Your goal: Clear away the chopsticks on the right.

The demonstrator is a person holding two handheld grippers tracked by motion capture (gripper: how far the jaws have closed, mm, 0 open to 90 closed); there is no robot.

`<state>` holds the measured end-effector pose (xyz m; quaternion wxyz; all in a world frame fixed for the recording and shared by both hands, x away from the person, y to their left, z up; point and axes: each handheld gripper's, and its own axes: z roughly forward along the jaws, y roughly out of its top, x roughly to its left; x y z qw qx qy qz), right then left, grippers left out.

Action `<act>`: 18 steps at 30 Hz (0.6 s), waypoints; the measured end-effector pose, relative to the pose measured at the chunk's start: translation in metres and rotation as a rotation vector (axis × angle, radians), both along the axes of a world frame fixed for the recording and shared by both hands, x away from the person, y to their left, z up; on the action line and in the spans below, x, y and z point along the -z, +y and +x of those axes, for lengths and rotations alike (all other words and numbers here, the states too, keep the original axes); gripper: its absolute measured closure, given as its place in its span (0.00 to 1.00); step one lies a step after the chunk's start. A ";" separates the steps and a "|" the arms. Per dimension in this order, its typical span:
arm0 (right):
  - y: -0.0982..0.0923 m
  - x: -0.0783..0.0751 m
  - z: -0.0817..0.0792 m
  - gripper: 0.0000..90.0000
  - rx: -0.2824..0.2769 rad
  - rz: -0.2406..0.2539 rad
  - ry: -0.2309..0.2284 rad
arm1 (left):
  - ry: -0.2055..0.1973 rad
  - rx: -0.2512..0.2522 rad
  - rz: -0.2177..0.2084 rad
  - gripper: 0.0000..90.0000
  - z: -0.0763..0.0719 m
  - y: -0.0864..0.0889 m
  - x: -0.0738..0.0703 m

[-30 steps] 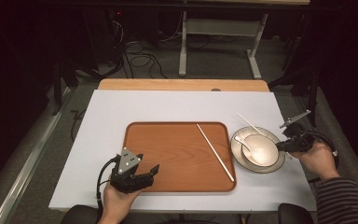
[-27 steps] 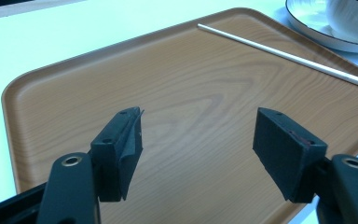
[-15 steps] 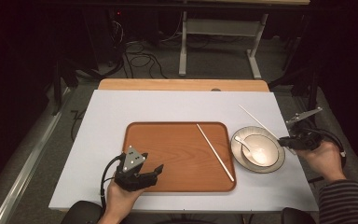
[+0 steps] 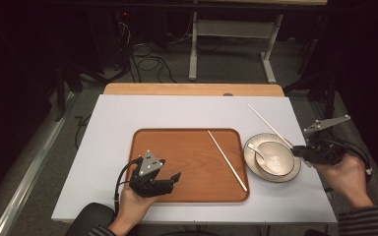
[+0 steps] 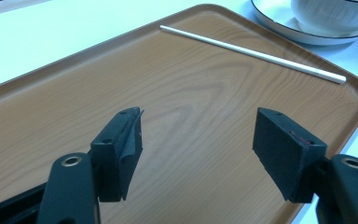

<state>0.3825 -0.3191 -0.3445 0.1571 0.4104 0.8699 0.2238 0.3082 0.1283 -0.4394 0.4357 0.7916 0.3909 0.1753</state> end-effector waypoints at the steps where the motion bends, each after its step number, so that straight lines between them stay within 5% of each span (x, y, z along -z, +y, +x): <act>1: 0.003 -0.002 -0.003 0.96 -0.008 0.004 -0.004 | -0.001 0.006 0.002 0.37 0.001 -0.001 0.000; 8: 0.041 -0.005 -0.025 0.96 -0.064 0.009 -0.015 | -0.005 0.026 0.003 0.37 0.004 -0.006 0.000; 18: 0.087 0.013 -0.037 0.96 -0.100 0.007 0.021 | -0.007 0.051 0.002 0.37 0.007 -0.011 -0.001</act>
